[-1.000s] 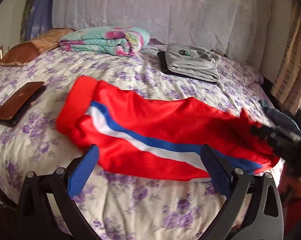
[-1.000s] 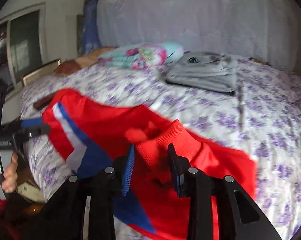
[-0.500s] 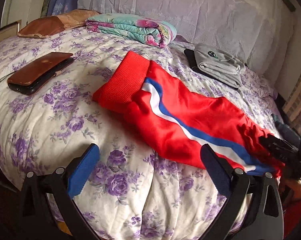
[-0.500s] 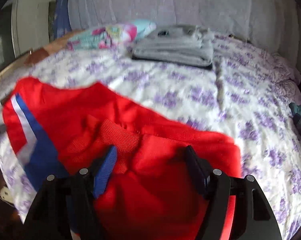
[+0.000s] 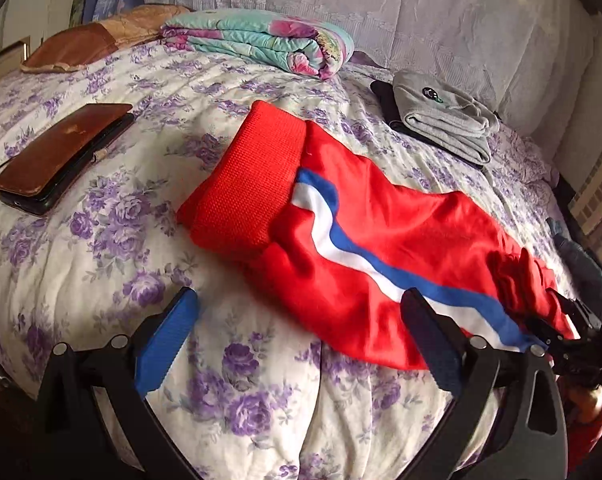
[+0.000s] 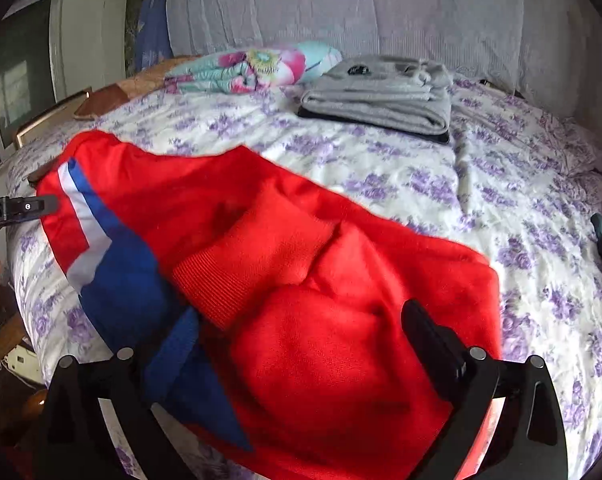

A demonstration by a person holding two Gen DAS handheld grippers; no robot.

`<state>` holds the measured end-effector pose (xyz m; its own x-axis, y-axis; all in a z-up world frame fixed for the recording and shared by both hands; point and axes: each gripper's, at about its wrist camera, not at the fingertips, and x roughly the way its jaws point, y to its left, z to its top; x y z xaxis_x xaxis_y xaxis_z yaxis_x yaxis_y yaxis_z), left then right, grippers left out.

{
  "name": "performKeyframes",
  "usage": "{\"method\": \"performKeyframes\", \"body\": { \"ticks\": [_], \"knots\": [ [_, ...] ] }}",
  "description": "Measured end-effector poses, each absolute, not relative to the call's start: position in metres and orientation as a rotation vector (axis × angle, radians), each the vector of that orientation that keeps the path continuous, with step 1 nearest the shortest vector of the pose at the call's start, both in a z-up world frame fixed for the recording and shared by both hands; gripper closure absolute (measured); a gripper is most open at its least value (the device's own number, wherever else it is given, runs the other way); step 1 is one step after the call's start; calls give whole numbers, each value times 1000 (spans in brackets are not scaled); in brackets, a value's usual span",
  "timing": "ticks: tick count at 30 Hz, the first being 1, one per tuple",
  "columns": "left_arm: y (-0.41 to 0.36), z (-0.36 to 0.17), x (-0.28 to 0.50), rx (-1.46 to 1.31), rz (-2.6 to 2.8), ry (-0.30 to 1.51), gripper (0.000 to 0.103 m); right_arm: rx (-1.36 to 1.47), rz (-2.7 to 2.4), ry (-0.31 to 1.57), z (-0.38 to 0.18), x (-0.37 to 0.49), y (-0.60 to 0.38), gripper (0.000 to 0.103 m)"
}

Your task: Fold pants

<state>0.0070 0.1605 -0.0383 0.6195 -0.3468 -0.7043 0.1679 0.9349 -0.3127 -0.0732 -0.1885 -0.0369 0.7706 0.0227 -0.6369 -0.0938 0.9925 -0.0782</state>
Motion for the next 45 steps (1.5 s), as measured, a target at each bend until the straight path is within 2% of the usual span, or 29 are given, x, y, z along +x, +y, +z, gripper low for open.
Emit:
{"method": "performKeyframes", "body": {
  "ticks": [4, 8, 12, 19, 21, 24, 26, 34, 40, 45],
  "knots": [
    [169, -40, 30, -323, -296, 891, 5, -133, 35, 589, -29, -95, -187, 3],
    [154, -41, 49, -269, -220, 881, 5, -140, 28, 795, -51, -74, -189, 3],
    [123, -52, 60, -52, -101, 823, 4, -91, 79, 793, -50, -72, -196, 3],
    [123, -51, 53, -39, -100, 782, 4, 67, 49, 602, -16, -84, -210, 3],
    [118, -52, 53, -14, -83, 781, 4, 68, 26, 650, -13, -65, -203, 3],
    [115, -52, 51, 3, -72, 774, 4, -2, -3, 826, -41, -28, -181, 3],
    [117, -52, 50, -3, -76, 774, 4, -58, -21, 835, -51, -23, -169, 3],
    [116, -52, 50, -1, -75, 771, 4, 253, 118, 723, -21, -39, -180, 3],
    [115, -52, 50, 2, -73, 770, 4, -178, -31, 799, -49, -26, -119, 3],
    [115, -52, 48, 5, -72, 769, 4, -240, -151, 524, -11, -74, -132, 3]
  ]
}}
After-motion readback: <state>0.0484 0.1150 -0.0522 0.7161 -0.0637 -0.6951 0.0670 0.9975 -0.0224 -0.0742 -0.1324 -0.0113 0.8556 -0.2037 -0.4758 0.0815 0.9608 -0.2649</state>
